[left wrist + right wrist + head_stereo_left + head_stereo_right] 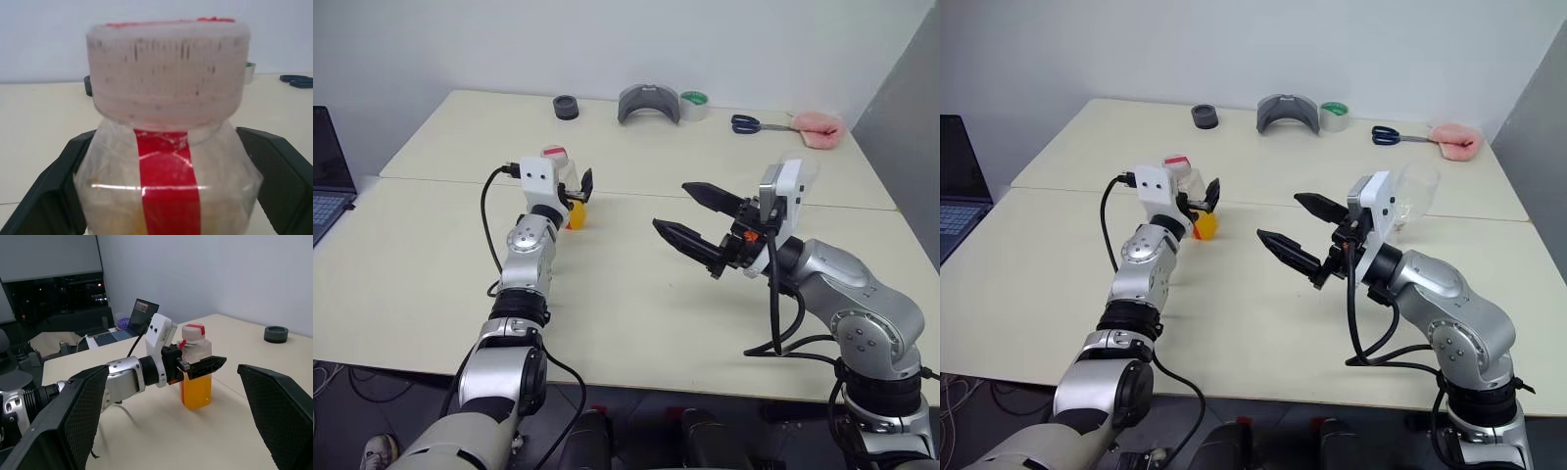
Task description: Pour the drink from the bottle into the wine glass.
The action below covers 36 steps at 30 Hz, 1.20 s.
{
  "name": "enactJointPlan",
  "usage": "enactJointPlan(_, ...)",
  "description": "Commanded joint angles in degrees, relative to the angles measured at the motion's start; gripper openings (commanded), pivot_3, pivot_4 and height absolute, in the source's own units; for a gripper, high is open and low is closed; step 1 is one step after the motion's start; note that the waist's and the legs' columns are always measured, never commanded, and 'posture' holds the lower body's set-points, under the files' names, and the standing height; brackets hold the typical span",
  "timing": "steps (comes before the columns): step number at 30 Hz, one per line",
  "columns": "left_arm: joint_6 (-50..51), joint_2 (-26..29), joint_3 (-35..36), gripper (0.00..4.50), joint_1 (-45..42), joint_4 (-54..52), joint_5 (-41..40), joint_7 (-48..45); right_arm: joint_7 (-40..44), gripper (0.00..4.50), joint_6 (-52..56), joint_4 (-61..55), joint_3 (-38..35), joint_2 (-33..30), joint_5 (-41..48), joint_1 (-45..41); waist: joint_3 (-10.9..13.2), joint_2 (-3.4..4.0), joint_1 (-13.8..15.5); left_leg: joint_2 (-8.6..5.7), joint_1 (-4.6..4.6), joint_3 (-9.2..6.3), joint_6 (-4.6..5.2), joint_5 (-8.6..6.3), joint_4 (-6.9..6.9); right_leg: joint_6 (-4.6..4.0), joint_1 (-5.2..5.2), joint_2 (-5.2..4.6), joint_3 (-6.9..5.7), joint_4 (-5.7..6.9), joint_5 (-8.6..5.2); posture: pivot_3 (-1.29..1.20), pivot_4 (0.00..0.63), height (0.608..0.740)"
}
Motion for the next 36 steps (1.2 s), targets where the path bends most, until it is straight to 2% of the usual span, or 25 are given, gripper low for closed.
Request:
enactJointPlan(1, -1.44, 0.14, 0.06, 4.46, -2.14, -0.03, -0.02, -0.39, -0.13, 4.50, -1.36, -1.10, -0.31, 0.23, 0.04, -1.28, 0.00, 0.00, 0.00, 0.00, 0.00, 0.00, 0.00, 0.00, 0.00, 0.00, 0.00, 0.00, -0.01, 0.00, 0.00, 0.00, 0.150, 0.740)
enactJointPlan(9, -2.14, 0.29, 0.14, 4.46, -2.82, 1.33, 0.12, -0.49, -0.22, 4.50, -1.66, -0.93, -0.12, 0.32, -0.22, -1.39, 0.00, 0.00, 0.01, 0.00, -0.01, -0.01, 0.00, 0.00, 0.00, 0.00, 0.00, 0.00, -0.01, 0.00, 0.00, 0.00, 0.150, 0.740)
enactJointPlan(12, -2.42, 0.52, 0.12, 3.83, -3.06, 1.68, 0.27, -0.43, -0.31, 4.50, -1.92, -0.82, -0.04, 0.38, -0.40, -1.44, 0.00, 0.00, 0.02, 0.00, -0.01, -0.03, 0.00, 0.00, 0.00, 0.00, 0.00, 0.00, -0.03, 0.02, 0.00, 0.00, 0.150, 0.740)
enactJointPlan(17, -2.58, 0.77, 0.25, 2.24, -2.90, 1.57, 0.21, -0.40, -0.28, 4.50, -2.04, -0.72, 0.01, 0.41, -0.46, -1.53, 0.00, 0.00, 0.03, 0.00, -0.01, -0.03, 0.00, 0.00, 0.01, 0.00, 0.00, 0.00, -0.04, 0.03, 0.00, 0.00, 0.150, 0.740)
enactJointPlan(19, -2.56, 0.87, 0.34, 1.78, -2.81, 1.44, 0.15, -0.33, -0.23, 4.50, -2.09, -0.65, 0.06, 0.46, -0.55, -1.58, 0.00, 0.00, 0.03, 0.00, -0.01, -0.03, 0.00, 0.00, 0.01, 0.00, -0.01, 0.00, -0.04, 0.03, 0.00, 0.00, 0.150, 0.740)
enactJointPlan(24, -0.61, 0.87, 0.26, 1.72, -0.89, -2.30, -0.06, 0.06, -0.31, 4.50, -2.08, -0.48, 0.52, 0.29, -1.52, -1.44, 0.00, 0.00, 0.03, 0.00, -0.01, -0.03, 0.00, 0.00, 0.01, -0.01, -0.01, 0.00, -0.03, 0.04, 0.00, 0.00, 0.150, 0.740)
enactJointPlan(28, 6.73, 0.22, -2.02, 1.72, 1.84, -12.46, -0.93, -2.65, -1.28, 4.50, -2.55, 1.44, 1.61, -0.24, -5.56, -2.56, 0.00, 0.00, 0.02, 0.02, -0.01, -0.02, 0.00, 0.00, 0.01, -0.01, -0.03, -0.01, -0.02, 0.06, 0.00, 0.00, 0.150, 0.740)
enactJointPlan(36, 21.48, 1.76, -9.84, 1.72, 4.77, -30.29, -4.80, -17.73, -1.27, 4.50, -2.30, 9.36, 0.39, 0.14, -7.17, -9.59, 0.01, 0.02, 0.16, 0.01, -0.02, -0.04, -0.02, 0.02, 0.07, -0.02, -0.04, -0.08, -0.04, 0.16, 0.00, 0.00, 0.150, 0.740)
